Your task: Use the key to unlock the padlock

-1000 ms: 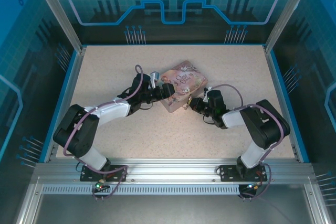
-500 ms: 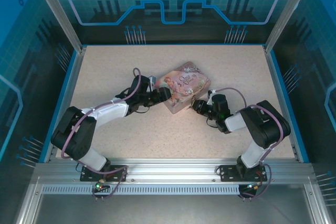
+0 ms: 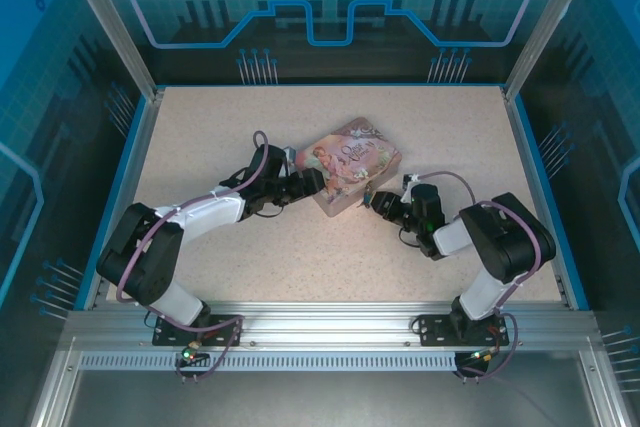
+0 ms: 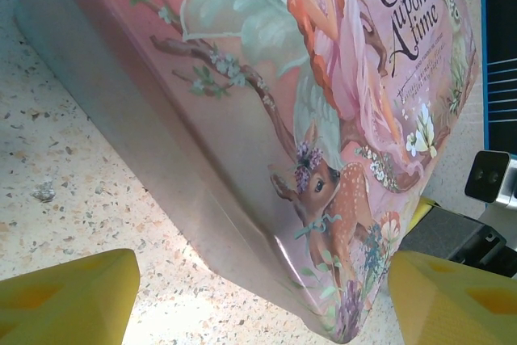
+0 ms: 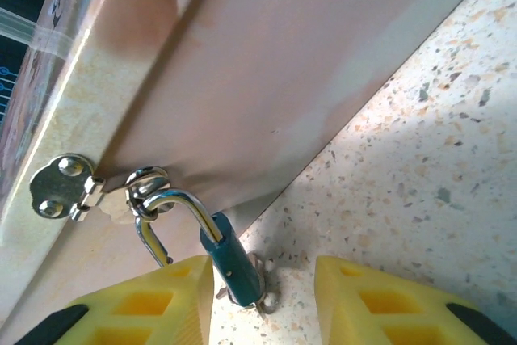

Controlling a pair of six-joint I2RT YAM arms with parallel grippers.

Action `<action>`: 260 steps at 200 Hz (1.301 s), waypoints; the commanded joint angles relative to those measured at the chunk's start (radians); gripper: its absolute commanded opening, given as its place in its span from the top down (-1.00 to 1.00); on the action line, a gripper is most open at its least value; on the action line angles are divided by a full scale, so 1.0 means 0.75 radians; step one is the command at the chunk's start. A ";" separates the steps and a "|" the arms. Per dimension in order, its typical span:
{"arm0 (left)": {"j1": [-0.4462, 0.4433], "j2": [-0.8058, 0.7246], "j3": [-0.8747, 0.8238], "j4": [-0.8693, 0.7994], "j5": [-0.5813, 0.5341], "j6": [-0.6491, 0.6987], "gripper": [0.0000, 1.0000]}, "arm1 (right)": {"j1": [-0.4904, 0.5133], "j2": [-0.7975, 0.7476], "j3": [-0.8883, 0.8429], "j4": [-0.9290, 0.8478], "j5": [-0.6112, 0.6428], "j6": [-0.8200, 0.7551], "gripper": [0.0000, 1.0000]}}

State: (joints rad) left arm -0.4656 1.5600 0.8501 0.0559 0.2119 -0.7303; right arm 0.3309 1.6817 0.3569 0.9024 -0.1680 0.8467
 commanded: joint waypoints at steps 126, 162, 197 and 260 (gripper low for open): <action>0.005 0.000 0.039 -0.025 -0.023 0.029 -0.64 | -0.041 0.213 0.042 0.150 -0.165 -0.004 0.58; 0.006 0.004 0.038 -0.023 -0.021 0.025 -0.64 | -0.041 0.191 0.018 0.132 -0.141 -0.008 0.76; 0.005 0.001 0.036 -0.025 -0.023 0.026 -0.64 | -0.044 0.178 0.008 0.116 -0.134 -0.006 0.60; 0.006 -0.003 0.035 -0.025 -0.023 0.026 -0.64 | -0.045 0.133 -0.020 0.068 -0.125 -0.021 0.57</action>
State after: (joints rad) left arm -0.4656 1.5600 0.8501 0.0559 0.2089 -0.7303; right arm 0.3119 1.7947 0.3714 1.0466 -0.2878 0.8513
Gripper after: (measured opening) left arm 0.823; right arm 0.216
